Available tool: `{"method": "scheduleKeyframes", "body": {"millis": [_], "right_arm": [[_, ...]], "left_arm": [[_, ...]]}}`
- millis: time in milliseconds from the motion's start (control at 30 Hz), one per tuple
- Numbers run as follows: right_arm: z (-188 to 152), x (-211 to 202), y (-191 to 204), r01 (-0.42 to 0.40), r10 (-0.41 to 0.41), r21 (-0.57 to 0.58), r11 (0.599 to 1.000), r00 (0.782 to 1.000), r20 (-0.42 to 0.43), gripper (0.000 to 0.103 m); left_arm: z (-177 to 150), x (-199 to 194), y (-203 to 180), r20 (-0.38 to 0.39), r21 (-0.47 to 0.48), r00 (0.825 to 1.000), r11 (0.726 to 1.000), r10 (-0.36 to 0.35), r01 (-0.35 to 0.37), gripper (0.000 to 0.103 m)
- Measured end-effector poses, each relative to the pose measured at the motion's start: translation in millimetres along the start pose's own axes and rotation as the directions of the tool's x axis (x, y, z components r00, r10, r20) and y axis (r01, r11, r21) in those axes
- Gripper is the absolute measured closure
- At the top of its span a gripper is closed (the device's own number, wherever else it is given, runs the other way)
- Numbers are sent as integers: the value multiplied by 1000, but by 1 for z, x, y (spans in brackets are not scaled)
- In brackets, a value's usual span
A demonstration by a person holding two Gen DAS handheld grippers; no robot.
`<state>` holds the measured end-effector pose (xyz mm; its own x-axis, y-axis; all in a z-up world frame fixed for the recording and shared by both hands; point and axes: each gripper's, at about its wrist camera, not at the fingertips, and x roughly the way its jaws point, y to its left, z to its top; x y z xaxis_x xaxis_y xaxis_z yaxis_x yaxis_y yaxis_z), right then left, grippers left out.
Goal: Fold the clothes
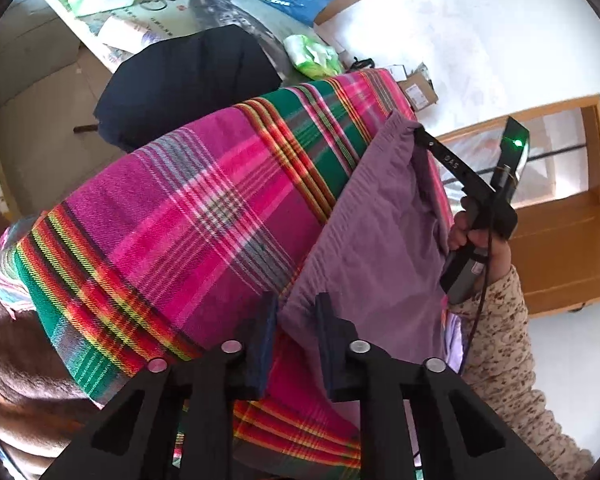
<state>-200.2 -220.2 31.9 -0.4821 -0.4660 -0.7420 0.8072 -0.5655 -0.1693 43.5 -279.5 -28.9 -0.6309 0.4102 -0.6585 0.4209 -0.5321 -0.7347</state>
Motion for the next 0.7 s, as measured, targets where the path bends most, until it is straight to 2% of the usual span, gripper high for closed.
{"method": "scheduleKeyframes", "body": {"millis": [100, 200, 433, 567, 700], "right_arm": [[6, 2, 7, 12, -12, -7, 1000, 1000, -2, 101], [8, 7, 7, 15, -15, 18, 1000, 1000, -13, 101], [12, 16, 6, 22, -20, 68, 997, 999, -28, 101], [20, 18, 16, 31, -30, 53, 998, 999, -18, 101], [29, 24, 25, 45, -44, 49, 998, 999, -17, 101]], "left_arm": [[2, -3, 2, 11, -10, 1000, 1000, -15, 15, 92], [3, -13, 0, 54, 5, 998, 1000, -23, 23, 93], [8, -15, 1, 66, -4, 998, 1000, 2, -2, 94], [9, -26, 3, 105, -2, 994, 1000, 14, -14, 94], [9, -22, 6, 96, -10, 995, 999, 32, -31, 94]]}}
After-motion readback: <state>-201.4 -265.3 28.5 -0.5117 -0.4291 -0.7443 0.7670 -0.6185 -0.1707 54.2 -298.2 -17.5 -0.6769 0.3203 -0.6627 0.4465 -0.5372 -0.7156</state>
